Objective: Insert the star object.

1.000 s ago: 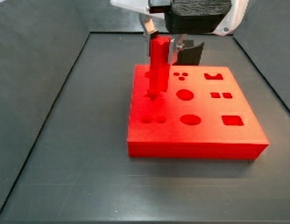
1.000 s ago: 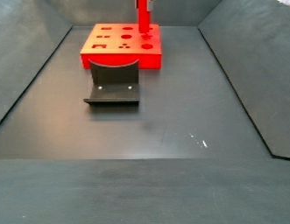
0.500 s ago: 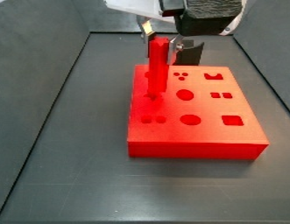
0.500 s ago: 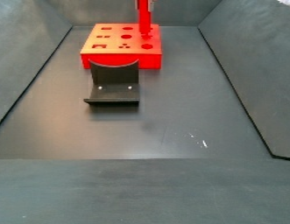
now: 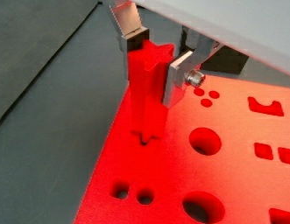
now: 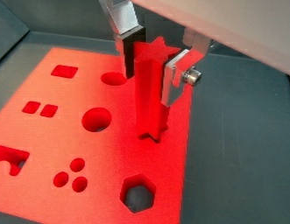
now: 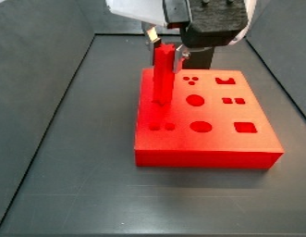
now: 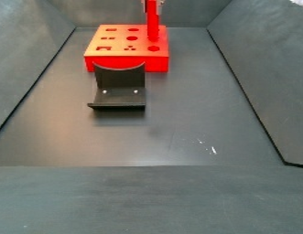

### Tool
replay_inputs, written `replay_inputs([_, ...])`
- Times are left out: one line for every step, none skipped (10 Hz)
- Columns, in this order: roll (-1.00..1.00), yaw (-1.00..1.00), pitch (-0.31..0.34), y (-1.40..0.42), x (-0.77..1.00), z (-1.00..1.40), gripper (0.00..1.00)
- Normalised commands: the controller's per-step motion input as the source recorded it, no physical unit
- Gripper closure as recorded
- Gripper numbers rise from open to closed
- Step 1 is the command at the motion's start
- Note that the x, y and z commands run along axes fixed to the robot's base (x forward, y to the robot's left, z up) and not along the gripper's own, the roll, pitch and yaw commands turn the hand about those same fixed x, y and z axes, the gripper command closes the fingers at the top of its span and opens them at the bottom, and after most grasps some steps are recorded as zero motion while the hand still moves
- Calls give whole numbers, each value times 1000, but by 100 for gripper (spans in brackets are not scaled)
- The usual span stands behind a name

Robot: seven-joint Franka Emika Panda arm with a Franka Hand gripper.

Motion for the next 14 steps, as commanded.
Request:
replay_inputs([113,0,0,-57,0,-123,100])
replay_inputs([111,0,0,-46,0,-134,100])
replay_inputs([136,0,0,0,0,-123,100])
replay_inputs([126,97,0,0,0,-120,100])
replay_inputs([106,146,0,0,80,-109,100])
replay_inputs([104,89,1,0,149,-106,100])
replay_inputs([109,97,0,0,69,-111,100])
replay_inputs([94,69,0,-23,51,-106,100])
replay_inputs([81,6,0,-37,3,-123,100])
replay_inputs([71,0,0,-14,0,-197,100])
replay_inputs([87,0,0,-49,0,-397,100])
replay_inputs([0,-17,0,-43,0,-920,100])
replay_inputs([-53,-60,-54,-31,0,-1000,100])
replay_inputs([-23,-37,-76,0,0,-1000,100])
